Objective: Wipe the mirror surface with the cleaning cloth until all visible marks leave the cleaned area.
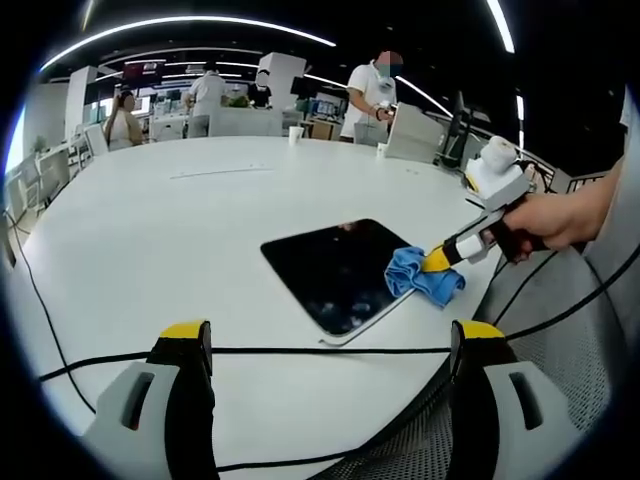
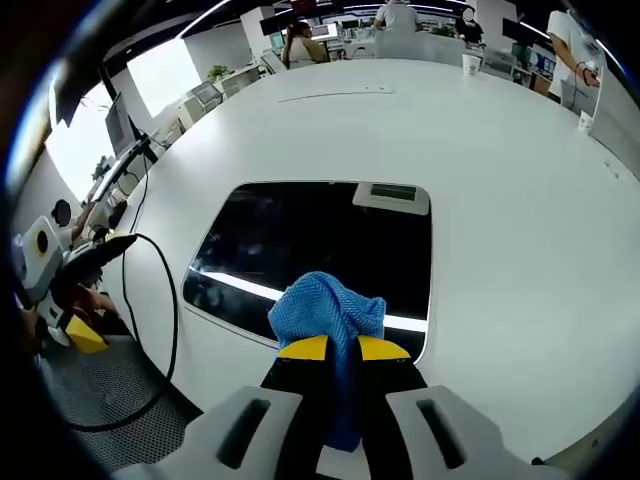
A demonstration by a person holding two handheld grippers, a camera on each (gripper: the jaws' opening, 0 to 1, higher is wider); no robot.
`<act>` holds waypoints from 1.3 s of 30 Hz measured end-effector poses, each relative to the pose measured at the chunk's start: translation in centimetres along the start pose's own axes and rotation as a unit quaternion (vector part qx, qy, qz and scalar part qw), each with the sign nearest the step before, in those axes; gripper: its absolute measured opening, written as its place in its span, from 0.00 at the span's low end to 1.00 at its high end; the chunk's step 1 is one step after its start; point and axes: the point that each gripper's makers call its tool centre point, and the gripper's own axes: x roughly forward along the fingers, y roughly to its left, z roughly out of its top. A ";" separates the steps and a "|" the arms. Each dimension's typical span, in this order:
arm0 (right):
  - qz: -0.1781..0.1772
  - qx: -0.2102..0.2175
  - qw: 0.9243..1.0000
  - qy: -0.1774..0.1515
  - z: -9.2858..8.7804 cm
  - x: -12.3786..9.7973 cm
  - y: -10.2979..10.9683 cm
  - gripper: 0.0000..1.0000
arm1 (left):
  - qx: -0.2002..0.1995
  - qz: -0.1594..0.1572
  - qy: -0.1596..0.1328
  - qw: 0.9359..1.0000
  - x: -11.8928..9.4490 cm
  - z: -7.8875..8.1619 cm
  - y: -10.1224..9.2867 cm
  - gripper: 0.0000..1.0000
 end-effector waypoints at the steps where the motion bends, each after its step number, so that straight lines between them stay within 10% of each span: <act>1: 0.000 0.001 1.000 -0.001 0.0 0.0 -0.1 0.04 | -0.001 0.000 0.000 1.000 0.0 0.0 0.0 0.99; 39: -0.013 0.016 1.000 -0.002 0.2 -0.3 -2.7 0.04 | -0.006 0.006 -0.001 1.000 -0.1 -0.1 0.3 0.99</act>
